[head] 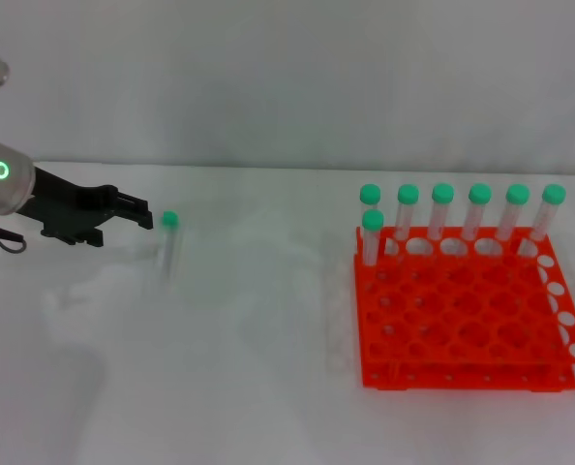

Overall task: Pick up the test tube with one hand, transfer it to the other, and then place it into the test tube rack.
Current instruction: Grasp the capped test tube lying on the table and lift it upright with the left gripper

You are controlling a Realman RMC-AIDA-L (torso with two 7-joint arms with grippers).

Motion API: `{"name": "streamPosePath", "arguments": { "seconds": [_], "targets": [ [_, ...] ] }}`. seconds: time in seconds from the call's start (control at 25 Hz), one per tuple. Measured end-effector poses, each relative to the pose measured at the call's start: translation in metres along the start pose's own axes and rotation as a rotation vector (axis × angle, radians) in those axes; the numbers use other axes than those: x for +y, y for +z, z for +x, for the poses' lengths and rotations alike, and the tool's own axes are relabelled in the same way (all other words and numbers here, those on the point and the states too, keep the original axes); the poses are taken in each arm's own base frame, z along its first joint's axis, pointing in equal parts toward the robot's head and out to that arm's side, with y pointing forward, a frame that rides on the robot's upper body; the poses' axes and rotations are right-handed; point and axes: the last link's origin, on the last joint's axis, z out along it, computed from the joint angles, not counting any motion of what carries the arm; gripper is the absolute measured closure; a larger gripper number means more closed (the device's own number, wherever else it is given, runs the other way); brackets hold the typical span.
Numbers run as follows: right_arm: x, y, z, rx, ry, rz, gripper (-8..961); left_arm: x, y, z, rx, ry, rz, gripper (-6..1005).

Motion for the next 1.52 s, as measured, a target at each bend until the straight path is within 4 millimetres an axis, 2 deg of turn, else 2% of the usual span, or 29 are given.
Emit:
{"name": "streamPosePath", "arguments": {
  "seconds": [0.56,0.84,1.04,1.24,1.44,1.52],
  "targets": [
    [0.001,0.000,0.002,0.010,0.002,0.002,97,0.004,0.024,-0.023,-0.040,0.013,0.011,154],
    [0.003,0.001,0.001,0.008,0.005,-0.001,97,0.001,0.027,-0.023,-0.025,0.023,0.031,158],
    [0.006,0.004,0.000,0.004,0.008,-0.007,97,0.008,0.032,-0.025,-0.032,0.052,0.021,160],
    [0.008,0.007,-0.001,0.001,0.013,-0.014,97,0.011,0.035,-0.027,-0.041,0.068,0.025,354],
    [0.009,0.007,-0.001,0.001,0.018,-0.013,97,0.012,0.039,-0.031,-0.054,0.077,0.035,489],
    [0.008,0.006,-0.001,0.001,0.018,-0.012,97,0.012,0.039,-0.031,-0.052,0.077,0.036,491]
  ]
}}
